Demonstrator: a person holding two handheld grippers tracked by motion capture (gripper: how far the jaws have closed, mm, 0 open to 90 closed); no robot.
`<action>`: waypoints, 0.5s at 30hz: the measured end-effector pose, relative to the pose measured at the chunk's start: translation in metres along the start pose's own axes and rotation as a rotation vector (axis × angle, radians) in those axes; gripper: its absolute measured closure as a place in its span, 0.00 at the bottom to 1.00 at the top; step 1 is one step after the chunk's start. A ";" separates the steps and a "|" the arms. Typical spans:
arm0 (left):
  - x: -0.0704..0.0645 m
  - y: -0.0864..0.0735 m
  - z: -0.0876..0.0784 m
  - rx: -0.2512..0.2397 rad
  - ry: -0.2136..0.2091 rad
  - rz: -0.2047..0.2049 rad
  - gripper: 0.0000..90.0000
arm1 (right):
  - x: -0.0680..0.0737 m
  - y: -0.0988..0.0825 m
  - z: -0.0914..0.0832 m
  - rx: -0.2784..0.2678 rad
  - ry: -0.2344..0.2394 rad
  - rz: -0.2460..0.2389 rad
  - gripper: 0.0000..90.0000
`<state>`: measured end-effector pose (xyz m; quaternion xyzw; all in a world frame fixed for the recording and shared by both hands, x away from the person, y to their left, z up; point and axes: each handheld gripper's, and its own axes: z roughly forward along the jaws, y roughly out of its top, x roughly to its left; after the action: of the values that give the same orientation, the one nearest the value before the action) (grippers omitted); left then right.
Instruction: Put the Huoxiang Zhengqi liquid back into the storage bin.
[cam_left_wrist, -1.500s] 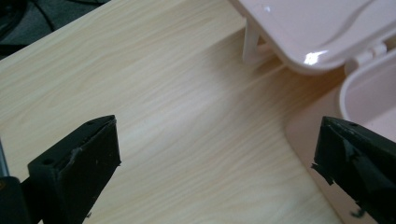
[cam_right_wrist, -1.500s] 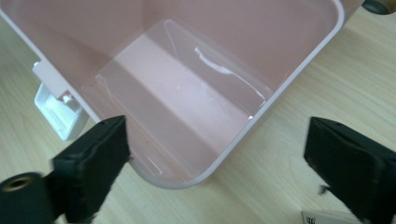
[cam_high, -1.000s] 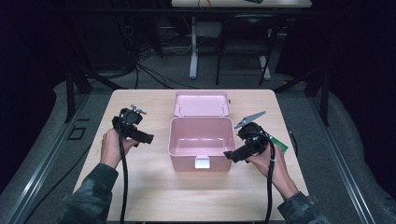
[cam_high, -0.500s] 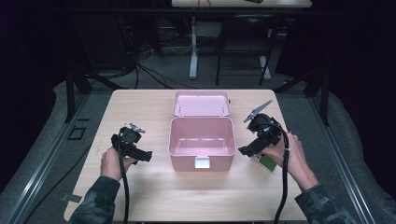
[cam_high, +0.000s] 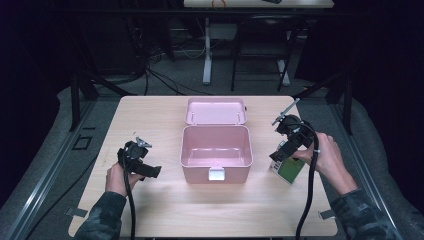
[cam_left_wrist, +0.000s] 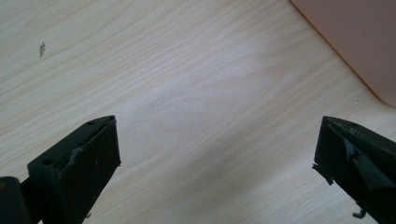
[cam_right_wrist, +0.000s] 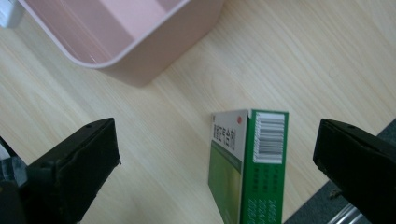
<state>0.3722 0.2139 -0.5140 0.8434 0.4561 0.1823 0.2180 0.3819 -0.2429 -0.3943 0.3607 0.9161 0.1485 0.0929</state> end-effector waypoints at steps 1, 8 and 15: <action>0.000 0.000 0.001 0.004 0.002 -0.001 0.00 | -0.002 -0.001 0.000 0.012 0.002 0.003 0.00; 0.002 -0.002 0.003 0.009 -0.001 -0.001 0.00 | -0.020 -0.007 0.004 0.087 0.008 0.012 0.00; 0.001 -0.002 0.006 0.020 -0.004 0.007 0.00 | -0.032 -0.009 0.016 0.163 0.011 0.036 0.00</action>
<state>0.3744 0.2143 -0.5197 0.8474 0.4546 0.1769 0.2098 0.4032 -0.2680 -0.4100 0.3826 0.9191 0.0769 0.0553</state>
